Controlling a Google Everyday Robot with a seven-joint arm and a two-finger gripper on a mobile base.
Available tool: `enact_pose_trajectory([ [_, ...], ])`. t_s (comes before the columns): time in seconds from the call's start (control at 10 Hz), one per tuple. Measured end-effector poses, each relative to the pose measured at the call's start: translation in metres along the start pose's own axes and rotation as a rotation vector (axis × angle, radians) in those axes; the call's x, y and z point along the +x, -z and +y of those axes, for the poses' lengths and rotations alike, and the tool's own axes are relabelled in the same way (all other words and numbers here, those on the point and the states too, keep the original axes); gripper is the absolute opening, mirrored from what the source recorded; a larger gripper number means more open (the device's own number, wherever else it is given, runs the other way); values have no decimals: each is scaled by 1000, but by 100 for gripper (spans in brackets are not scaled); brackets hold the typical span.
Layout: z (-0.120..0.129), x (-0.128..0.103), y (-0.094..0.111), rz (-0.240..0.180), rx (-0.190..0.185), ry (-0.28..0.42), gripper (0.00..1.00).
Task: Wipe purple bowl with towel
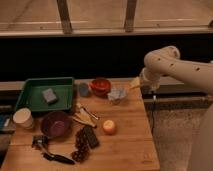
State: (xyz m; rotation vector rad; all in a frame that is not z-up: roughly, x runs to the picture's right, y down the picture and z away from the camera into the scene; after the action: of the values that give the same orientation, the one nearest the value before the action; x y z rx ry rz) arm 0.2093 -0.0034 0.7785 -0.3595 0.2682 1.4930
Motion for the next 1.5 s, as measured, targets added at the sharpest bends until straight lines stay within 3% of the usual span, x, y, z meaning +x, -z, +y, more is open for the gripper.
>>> enact_pose_trajectory([
  [0.3,34,2,-37,38,-95,47,80],
  [0.9,88,-2,-82,123,-160,198,80],
  [1.2,92,-10,-102,145,-234,245,80],
  [1.4,89,-15,-110,141,-277,272,80],
  [1.5,89,-19,-113,111,-316,305,80],
])
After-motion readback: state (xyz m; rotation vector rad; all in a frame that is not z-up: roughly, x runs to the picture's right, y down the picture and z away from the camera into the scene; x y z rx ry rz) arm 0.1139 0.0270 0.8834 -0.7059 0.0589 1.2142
